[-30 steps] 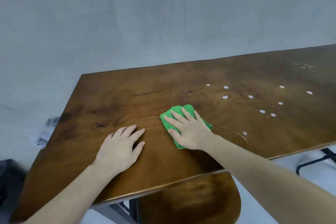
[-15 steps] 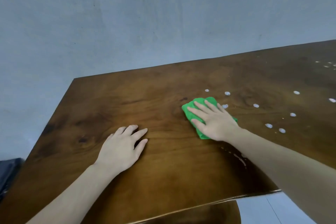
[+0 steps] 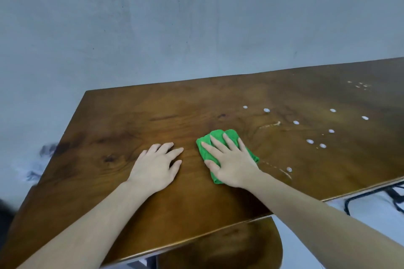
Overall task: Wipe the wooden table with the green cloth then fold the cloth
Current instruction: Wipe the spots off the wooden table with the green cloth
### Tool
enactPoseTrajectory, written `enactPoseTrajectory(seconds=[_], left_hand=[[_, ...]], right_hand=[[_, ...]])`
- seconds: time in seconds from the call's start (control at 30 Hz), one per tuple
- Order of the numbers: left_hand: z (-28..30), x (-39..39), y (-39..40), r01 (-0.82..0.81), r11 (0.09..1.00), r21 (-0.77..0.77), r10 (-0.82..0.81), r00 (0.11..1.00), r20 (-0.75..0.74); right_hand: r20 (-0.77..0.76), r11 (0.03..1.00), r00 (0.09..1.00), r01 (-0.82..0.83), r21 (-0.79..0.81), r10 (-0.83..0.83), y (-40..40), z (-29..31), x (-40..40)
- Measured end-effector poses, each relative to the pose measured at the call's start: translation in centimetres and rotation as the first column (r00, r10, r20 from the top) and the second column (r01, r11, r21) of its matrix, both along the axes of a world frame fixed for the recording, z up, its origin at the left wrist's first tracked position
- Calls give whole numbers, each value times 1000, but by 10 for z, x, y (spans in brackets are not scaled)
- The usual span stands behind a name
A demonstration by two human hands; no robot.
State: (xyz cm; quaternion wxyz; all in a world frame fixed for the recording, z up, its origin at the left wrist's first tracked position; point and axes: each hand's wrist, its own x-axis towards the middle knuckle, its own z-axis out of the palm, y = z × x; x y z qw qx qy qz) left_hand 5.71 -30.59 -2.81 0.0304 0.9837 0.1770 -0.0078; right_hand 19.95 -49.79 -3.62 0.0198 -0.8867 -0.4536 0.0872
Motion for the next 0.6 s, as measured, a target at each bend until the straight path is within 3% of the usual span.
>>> enactPoseTrajectory(seconds=[0.13,0.3,0.43,0.5,0.6], left_hand=[[1,1,-3,15,1000,-14,-15,1000,13],[4,1,-9,46,999,-17,-46,999,-4],[6,2,-14,58,998,-33,-58,998,12],[6,4,-11,52,998,-21,-52,998,28],[3,6,-8,25,1000,-10,-24,999,43]], right_hand=[[5,999,1000,11,43,-11,-48,-2,-13],[-30,950,950,310,27,-310,-119,-1,17],[-33,898,898,440,4,-439,-123,0,40],[-27,899,898,439,6,-439,-103,0,42],[-15,950,950,312,15,-312,-61,0,35]])
